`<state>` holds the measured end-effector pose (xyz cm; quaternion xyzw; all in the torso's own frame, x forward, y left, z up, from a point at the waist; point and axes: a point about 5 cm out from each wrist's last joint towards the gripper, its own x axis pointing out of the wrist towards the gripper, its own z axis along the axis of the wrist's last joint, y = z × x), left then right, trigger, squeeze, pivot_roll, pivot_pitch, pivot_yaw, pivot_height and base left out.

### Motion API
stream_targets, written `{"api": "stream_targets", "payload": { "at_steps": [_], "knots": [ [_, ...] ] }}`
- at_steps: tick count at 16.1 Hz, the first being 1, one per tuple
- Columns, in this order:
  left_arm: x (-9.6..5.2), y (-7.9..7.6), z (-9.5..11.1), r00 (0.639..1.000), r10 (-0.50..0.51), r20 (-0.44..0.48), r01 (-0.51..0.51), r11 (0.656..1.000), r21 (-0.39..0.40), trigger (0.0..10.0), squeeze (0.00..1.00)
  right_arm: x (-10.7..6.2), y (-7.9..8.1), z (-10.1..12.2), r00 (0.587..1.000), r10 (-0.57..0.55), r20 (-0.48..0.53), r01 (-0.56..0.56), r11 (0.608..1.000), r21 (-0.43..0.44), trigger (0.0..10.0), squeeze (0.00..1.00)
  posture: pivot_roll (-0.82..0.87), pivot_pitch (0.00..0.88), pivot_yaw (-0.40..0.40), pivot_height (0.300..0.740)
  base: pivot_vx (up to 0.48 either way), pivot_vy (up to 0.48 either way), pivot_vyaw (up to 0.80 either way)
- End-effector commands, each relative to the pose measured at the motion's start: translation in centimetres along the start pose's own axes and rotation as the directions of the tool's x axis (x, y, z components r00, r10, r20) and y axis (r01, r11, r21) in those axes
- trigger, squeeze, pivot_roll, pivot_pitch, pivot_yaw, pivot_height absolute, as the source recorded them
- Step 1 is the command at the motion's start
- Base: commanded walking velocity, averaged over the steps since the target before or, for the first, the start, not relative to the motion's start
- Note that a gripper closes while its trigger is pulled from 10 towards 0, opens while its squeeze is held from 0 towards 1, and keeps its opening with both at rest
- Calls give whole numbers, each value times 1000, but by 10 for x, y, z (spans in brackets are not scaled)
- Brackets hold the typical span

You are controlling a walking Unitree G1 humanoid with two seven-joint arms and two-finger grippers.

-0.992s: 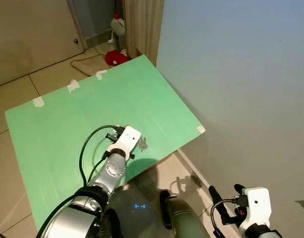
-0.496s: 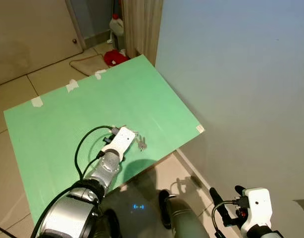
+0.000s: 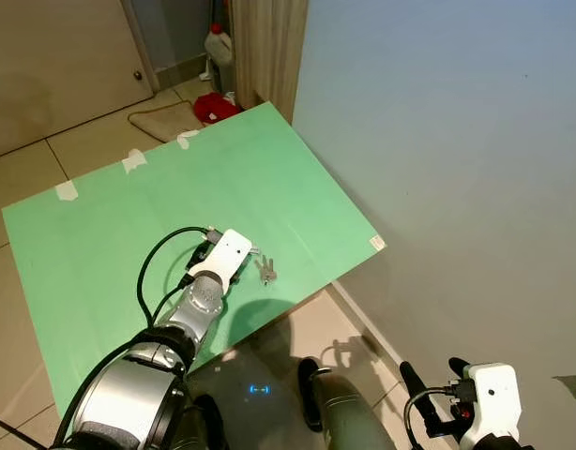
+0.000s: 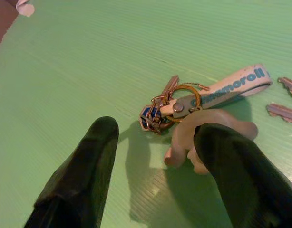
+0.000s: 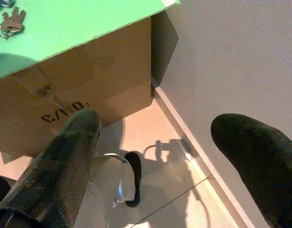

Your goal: Hang keys on a hook

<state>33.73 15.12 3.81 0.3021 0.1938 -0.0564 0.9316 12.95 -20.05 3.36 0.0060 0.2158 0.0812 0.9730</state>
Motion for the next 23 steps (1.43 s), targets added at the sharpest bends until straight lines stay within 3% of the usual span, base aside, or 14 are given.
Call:
{"api": "stream_targets", "payload": {
  "at_steps": [1, 6, 7, 10, 17, 20, 23],
  "knots": [
    [-2, -8, -8, 998, -39, -47, 37, 999, -32, 10000, 1000, -6, -7, -2, 1000, -24, -19, 24, 1000, -5, 10000, 0, -443, 281, -90, 740, 0, 0, 0],
    [-2, -13, -7, 996, -33, -83, 28, 997, -68, 10000, 1000, -7, -6, -1, 1000, -18, -22, 18, 1000, -7, 10000, 0, -440, 284, -87, 740, 0, 0, 0],
    [-2, -13, -5, 997, -12, -81, 7, 998, -68, 10000, 0, -7, -6, -2, 1000, -19, -23, 18, 1000, -5, 10000, 0, -438, 284, -86, 740, 0, 0, 0],
    [-3, -22, 0, 999, -5, -53, 1, 997, -81, 10000, 0, -7, -3, -3, 1000, -11, -27, 10, 1000, -2, 10000, 0, -427, 283, -83, 740, 0, 0, 0],
    [-7, -42, -1, 994, -28, -108, -1, 966, -259, 10000, 0, -5, -4, -3, 999, 1, -32, -1, 1000, -9, 10000, 0, -420, 262, -82, 740, 0, 0, 0],
    [-7, -44, 15, 1000, 5, -14, -9, 969, -248, 10000, 0, -4, -4, -3, 1000, 2, -31, -3, 1000, -13, 10000, 0, -418, 254, -80, 740, 0, 0, 0],
    [-10, -55, 15, 1000, -18, 11, 21, 966, -258, 10000, 0, -4, -3, -3, 1000, 7, -30, -7, 1000, -12, 10000, 0, -415, 251, -80, 740, 0, 0, 0]
  ]
}}
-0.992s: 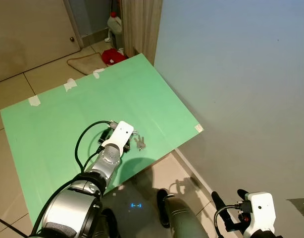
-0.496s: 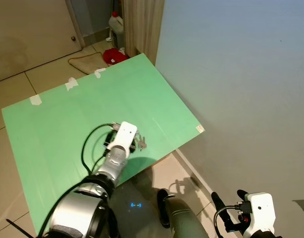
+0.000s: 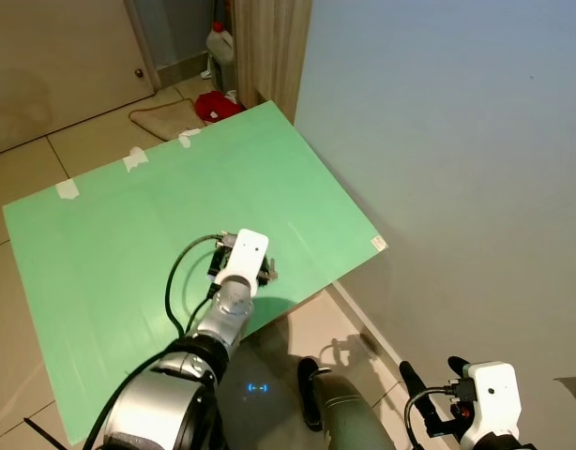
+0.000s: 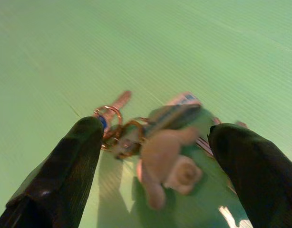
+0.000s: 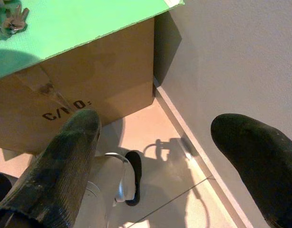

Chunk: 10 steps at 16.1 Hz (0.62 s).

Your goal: Hang keys on a hook

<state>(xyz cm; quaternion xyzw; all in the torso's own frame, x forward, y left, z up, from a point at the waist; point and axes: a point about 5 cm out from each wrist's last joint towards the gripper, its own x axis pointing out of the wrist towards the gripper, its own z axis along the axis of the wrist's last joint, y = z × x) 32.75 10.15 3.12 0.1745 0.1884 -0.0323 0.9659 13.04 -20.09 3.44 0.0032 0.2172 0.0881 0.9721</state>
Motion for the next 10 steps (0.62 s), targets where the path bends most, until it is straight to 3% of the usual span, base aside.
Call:
{"api": "stream_targets", "payload": {
  "at_steps": [1, 5, 10],
  "knots": [
    [-6, -15, -9, 998, -55, -17, 55, 998, -13, 10000, 0, -4, -2, -4, 1000, -4, -26, 4, 1000, -3, 10000, 0, -415, 252, -80, 740, 0, 0, 0],
    [-8, -19, -15, 996, -54, -65, 49, 996, -72, 10000, 0, -4, -1, -4, 1000, -3, -28, 3, 1000, -4, 10000, 0, -419, 255, -81, 740, 0, 0, 0],
    [-7, -7, -19, 997, 45, -59, -44, 999, 11, 10000, 0, -5, 0, -5, 1000, -4, -31, 5, 1000, 1, 10000, 0, -421, 264, -79, 740, 0, 0, 0]
  ]
}}
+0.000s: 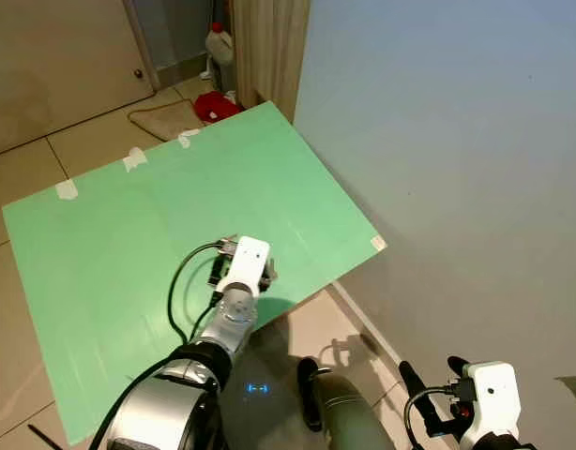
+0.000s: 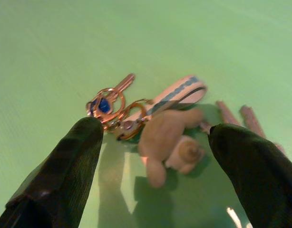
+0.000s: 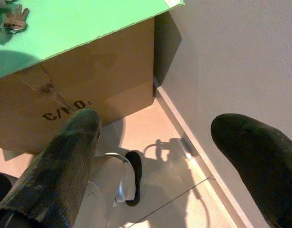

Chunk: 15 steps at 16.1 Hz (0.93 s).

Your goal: Hang keys on a hook

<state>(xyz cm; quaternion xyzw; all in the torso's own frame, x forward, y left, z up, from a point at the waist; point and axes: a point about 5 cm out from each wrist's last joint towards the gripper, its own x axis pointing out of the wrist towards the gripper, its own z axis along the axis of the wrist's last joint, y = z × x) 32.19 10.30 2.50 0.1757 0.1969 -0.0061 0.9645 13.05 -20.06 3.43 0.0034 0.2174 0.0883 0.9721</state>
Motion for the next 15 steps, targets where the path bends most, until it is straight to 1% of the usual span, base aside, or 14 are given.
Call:
{"api": "stream_targets", "payload": {
  "at_steps": [1, 3, 5, 7, 8, 9, 10, 11, 12, 13, 15],
  "knots": [
    [-4, -4, -12, 999, -1, -38, 2, 1000, 16, 10000, 0, -5, 0, -5, 1000, -4, -31, 4, 1000, 1, 10000, 0, -417, 267, -79, 740, 0, 0, 0],
    [-5, 0, -19, 998, 6, -69, -6, 1000, 3, 10000, 0, -5, 0, -5, 999, 0, -33, 0, 1000, 2, 10000, 0, -418, 270, -83, 740, 0, 0, 0],
    [-6, 0, -25, 994, -3, -107, -3, 999, -51, 10000, 0, -5, -1, -4, 999, 2, -33, -2, 1000, 0, 10000, 0, -422, 272, -87, 740, 0, 0, 0],
    [-6, 0, -26, 994, -4, -111, -2, 999, -50, 10000, 0, -7, 0, -4, 999, 17, -36, -16, 1000, 15, 10000, 0, -428, 273, -90, 740, 0, 0, 0],
    [-6, 0, -27, 993, -5, -114, -1, 999, -53, 10000, 0, -8, 2, -3, 998, 41, -36, -41, 999, 21, 10000, 0, -428, 273, -90, 740, 0, 0, 0],
    [-7, 0, -28, 993, -7, -117, 1, 999, -54, 10000, 0, -10, 6, -2, 994, 98, -43, -97, 995, 33, 10000, 0, -432, 274, -92, 740, 0, 0, 0],
    [-7, 1, -29, 992, -5, -126, -2, 998, -56, 10000, 0, -13, 12, -2, 982, 178, -56, -175, 983, 60, 10000, 0, -431, 277, -93, 740, 0, 0, 0],
    [-7, 2, -30, 991, -3, -133, -5, 998, -60, 10000, 0, -14, 15, 0, 972, 228, -60, -223, 972, 76, 10000, 0, -433, 277, -95, 740, 0, 0, 0],
    [-6, 3, -30, 991, -5, -133, -4, 998, -65, 10000, 0, -14, 16, 3, 966, 252, -53, -247, 965, 85, 10000, 0, -432, 278, -95, 740, 0, 0, 0],
    [-6, 3, -30, 990, -12, -137, 0, 996, -87, 10000, 0, -14, 17, 6, 957, 285, -57, -280, 957, 78, 10000, 0, -432, 278, -97, 740, 0, 0, 0],
    [-6, 2, -28, 992, -37, -121, 22, 993, -118, 10000, 0, -12, 15, 10, 957, 284, -50, -281, 958, 64, 10000, 0, -431, 280, -100, 740, 0, 0, 0]
  ]
}}
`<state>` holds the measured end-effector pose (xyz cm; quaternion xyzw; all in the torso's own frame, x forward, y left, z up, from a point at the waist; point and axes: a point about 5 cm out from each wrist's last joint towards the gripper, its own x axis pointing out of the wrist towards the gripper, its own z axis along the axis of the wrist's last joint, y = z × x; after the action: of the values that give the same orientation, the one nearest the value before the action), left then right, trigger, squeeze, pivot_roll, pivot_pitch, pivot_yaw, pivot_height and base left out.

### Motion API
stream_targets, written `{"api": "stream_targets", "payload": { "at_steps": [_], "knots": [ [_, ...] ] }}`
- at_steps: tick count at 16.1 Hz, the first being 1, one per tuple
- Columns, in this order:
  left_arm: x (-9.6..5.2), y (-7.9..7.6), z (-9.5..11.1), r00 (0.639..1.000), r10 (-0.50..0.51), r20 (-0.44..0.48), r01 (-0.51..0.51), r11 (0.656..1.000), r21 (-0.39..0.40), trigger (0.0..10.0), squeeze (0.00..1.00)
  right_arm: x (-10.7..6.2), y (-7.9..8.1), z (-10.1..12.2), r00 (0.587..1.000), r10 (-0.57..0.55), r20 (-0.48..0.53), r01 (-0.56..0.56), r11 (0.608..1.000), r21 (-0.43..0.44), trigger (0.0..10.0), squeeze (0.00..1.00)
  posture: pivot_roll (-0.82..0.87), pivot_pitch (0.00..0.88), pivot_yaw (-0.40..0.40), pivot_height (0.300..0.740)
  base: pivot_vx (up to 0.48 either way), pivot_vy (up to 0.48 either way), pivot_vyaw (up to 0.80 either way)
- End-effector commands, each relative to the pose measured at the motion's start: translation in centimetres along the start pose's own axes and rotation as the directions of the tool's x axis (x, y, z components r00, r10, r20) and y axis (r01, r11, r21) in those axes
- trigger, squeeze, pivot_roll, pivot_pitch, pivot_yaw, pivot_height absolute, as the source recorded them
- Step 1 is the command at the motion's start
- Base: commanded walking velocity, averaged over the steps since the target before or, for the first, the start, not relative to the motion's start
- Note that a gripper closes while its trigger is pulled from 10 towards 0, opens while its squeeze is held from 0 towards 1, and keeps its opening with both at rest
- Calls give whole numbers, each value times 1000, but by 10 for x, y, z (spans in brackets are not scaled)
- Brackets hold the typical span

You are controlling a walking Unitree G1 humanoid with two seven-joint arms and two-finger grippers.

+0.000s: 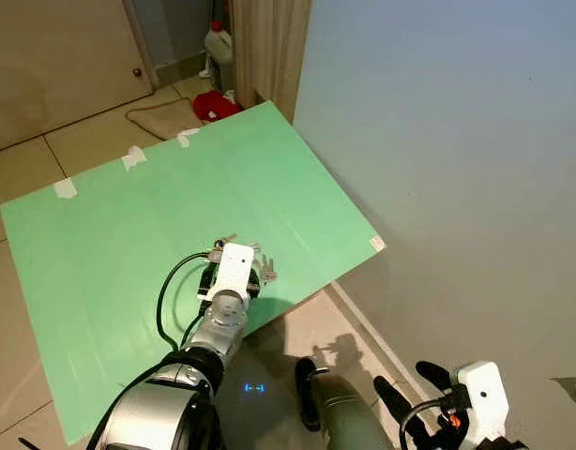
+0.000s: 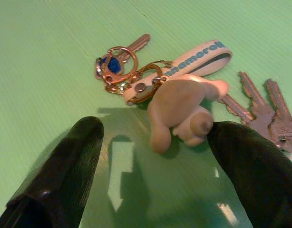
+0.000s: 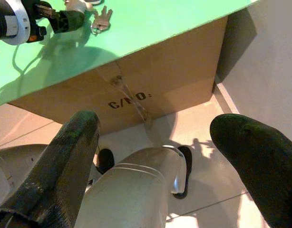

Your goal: Hang keys on a hook

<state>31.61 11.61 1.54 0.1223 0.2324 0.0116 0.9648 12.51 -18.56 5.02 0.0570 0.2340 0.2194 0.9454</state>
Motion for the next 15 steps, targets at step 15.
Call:
{"api": "stream_targets", "payload": {
  "at_steps": [15],
  "knots": [
    [1, 4, -1, 992, -129, 9, 129, 990, 55, 10000, 0, -10, 9, -8, 998, -1, -55, 2, 1000, 18, 10000, 0, -462, 294, -116, 740, 0, 0, 0]
  ]
}}
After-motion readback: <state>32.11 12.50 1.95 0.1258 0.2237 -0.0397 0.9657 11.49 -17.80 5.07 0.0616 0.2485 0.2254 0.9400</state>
